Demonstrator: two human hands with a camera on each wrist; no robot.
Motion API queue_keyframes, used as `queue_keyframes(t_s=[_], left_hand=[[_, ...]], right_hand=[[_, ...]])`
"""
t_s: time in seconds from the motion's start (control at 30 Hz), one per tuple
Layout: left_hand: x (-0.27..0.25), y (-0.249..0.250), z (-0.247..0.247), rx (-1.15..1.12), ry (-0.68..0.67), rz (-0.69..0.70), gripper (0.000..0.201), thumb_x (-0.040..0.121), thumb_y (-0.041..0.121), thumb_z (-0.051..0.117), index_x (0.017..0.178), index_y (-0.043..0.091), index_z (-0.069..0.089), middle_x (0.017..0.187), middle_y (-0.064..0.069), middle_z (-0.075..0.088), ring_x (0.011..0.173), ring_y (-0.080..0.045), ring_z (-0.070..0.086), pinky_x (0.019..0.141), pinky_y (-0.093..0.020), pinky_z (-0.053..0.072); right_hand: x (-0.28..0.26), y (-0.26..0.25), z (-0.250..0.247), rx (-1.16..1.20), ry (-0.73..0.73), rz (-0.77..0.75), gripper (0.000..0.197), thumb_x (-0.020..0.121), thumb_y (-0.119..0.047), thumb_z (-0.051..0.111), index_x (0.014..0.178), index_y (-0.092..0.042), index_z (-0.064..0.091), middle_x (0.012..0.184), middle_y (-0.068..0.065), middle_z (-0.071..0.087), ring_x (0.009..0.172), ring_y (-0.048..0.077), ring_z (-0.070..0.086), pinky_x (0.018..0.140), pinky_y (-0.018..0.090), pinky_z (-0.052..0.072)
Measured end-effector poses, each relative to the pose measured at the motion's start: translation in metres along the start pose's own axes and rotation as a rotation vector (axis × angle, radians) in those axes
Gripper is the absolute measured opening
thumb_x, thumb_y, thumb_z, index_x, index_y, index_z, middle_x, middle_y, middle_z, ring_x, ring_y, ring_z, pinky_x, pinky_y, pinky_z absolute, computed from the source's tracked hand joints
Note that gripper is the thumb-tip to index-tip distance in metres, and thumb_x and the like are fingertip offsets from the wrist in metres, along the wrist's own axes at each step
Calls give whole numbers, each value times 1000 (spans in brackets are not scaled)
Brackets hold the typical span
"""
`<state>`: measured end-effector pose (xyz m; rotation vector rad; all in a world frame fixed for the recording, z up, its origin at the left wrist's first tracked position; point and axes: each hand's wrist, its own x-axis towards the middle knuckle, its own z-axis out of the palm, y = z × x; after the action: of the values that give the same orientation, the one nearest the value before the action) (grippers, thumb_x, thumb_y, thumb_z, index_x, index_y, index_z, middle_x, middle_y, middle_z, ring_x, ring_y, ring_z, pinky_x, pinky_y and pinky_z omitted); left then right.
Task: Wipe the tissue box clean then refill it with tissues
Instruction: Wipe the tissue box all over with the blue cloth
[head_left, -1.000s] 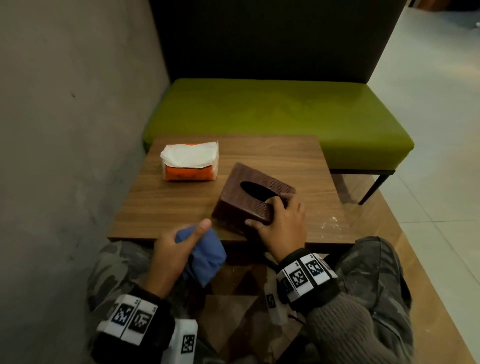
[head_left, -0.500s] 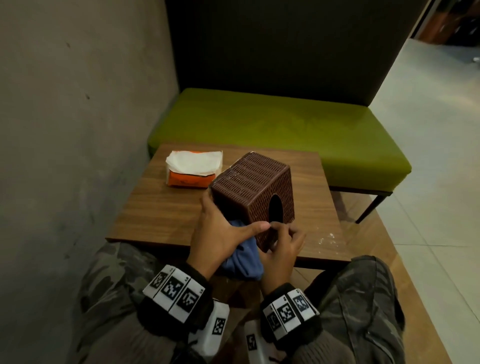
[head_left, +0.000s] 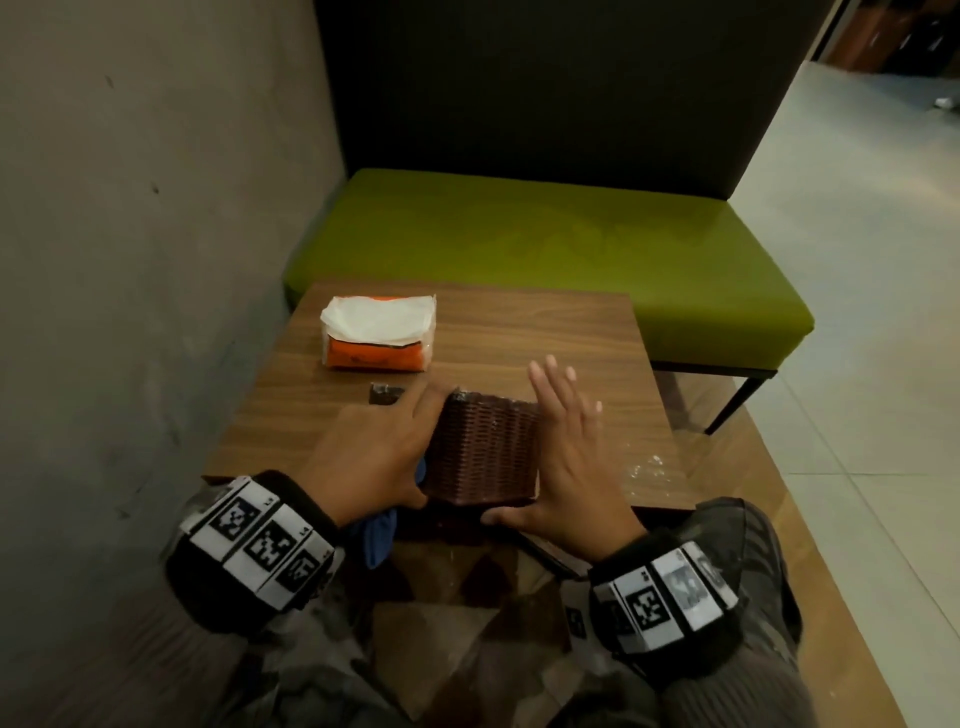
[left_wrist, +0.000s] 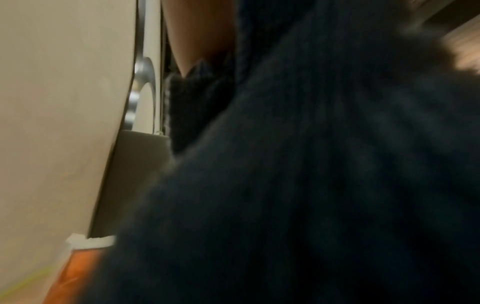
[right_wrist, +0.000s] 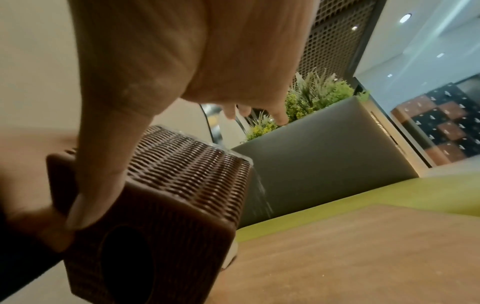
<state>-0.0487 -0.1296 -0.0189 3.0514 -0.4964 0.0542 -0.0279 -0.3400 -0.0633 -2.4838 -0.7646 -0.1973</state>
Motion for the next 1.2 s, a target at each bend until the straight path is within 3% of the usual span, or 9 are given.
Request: queue_keyframes(t_s=[0.17,0.23,0.33,0.43,0.57,0.67,0.87,0.97,1.2], left_hand=[[8,6,3,12,80,123,100,50,42,80,134,18,32,125,-1,52,65,-15,60,40,-16,12],[10,4,8,-44,59,145,114,53,45,81,144,22,17,138,1,40,83,-15,62,41,-19,31],[10,-10,8,-453,118,47,125,51,45,86,145,39,3,142,5,29,117,-9,45,90,-36,49],[8,-25,9,-918,465,-243,89,63,52,77,138,44,29,128,2,48,113,-11,51,90,-30,45],[13,-6,14,-964,841,-395,46,86,52,51,125,28,56,121,-10,49,111,-13,50,95,-16,40],[20,36,29,-890,797,-320,41,88,46,50,123,28,59,127,-9,41,116,-7,41,98,-7,31],[9,79,76,-279,535,-16,37,77,50,61,110,33,65,131,-2,51,108,-20,43,83,-37,42],[18,67,71,-255,578,-120,27,78,50,58,99,34,61,112,-2,53,99,-19,43,79,-38,43],[32,20,71,-418,633,-398,51,80,36,50,129,21,53,103,-12,51,95,-26,42,79,-40,42]], right_hand=[[7,2,8,40,-31,27,119,52,-50,80,140,-32,1,149,3,27,143,22,17,118,52,0],[5,5,12,61,23,37,108,53,-55,69,140,-20,16,137,3,41,130,21,35,118,50,8],[-1,14,17,121,46,137,103,53,-48,77,137,-10,31,129,2,44,123,12,36,117,55,16],[-7,24,24,196,81,262,108,49,-36,87,137,-7,31,128,1,42,119,4,31,109,54,31],[-9,29,40,255,101,353,111,43,-34,89,134,-11,30,124,0,41,118,18,42,103,47,40],[-7,26,51,326,134,359,108,43,-41,84,131,-10,31,118,-2,40,113,16,44,97,42,45],[-11,25,57,416,181,404,93,63,-55,66,136,-7,32,125,5,49,113,16,51,94,40,48],[-11,26,57,371,171,391,100,54,-39,84,133,-7,32,120,3,48,109,14,49,93,33,47],[-9,28,57,342,143,395,106,46,-25,91,132,-9,31,120,0,43,114,13,43,98,29,40]])
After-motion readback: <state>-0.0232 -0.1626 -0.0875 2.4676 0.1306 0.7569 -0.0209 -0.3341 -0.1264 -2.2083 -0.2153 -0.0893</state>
